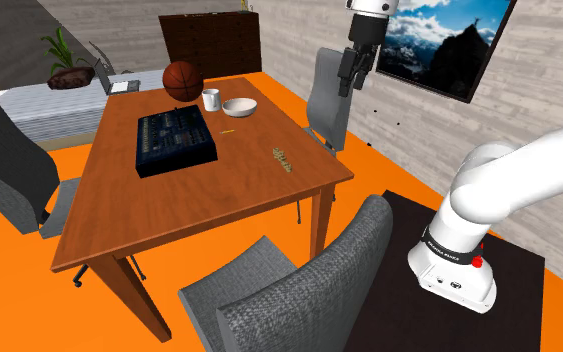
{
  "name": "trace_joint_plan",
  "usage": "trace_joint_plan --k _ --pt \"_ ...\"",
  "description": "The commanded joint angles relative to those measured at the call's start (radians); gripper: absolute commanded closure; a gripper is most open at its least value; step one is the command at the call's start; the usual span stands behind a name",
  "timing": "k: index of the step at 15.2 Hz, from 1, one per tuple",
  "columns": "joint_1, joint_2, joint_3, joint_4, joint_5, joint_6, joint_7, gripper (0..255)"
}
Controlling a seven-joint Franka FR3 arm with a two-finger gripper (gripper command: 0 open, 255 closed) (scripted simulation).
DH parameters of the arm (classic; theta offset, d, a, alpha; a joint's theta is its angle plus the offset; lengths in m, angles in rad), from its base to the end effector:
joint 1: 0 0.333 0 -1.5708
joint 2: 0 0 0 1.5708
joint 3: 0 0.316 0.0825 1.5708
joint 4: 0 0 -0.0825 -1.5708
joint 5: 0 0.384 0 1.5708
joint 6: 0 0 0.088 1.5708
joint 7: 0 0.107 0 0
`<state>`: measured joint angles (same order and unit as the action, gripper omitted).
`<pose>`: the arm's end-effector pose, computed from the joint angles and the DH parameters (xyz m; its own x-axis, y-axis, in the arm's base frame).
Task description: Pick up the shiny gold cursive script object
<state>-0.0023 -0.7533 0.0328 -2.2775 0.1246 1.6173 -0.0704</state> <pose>0.3209 0.0262 0.6222 0.9912 0.0877 0.0994 0.0972 -0.9907 -0.0951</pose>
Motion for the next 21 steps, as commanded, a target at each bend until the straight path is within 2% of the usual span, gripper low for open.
trace_joint_plan --k 1,11,21 --pt "0.000 0.000 0.000 0.000 0.000 0.000 0.000 0" --pt "-0.042 0.265 0.065 -0.055 -0.017 0.308 0.109 0" --pt "-0.087 0.609 0.104 0.020 -0.085 0.558 0.246 0"
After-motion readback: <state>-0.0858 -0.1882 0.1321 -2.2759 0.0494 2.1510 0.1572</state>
